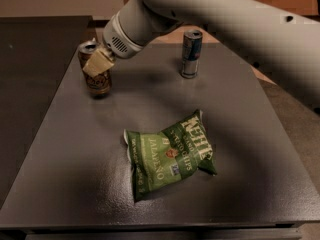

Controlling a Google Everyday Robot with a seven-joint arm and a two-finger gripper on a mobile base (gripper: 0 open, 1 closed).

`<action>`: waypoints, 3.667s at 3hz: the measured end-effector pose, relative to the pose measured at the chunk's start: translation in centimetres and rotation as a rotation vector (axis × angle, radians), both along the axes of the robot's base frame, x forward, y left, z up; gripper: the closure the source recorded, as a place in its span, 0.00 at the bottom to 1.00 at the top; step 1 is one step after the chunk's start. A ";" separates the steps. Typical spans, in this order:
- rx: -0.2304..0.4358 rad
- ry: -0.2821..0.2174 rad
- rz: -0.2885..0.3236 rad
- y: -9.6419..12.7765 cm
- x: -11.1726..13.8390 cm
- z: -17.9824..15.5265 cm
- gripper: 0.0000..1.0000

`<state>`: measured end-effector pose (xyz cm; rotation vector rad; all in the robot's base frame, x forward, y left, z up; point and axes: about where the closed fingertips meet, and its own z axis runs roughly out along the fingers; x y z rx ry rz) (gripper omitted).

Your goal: Move orange can near green jalapeno chip bag

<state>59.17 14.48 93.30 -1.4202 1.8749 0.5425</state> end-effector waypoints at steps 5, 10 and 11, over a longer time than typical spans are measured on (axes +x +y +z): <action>-0.101 -0.001 0.043 -15.6 -6.8 -0.5 1.00; -0.078 0.005 0.109 -16.1 -9.2 -2.3 0.00; -0.078 0.005 0.109 -16.1 -9.2 -2.2 0.00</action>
Offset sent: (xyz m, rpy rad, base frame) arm -0.0326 -0.1441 -0.0067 -0.0864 0.0053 -0.0255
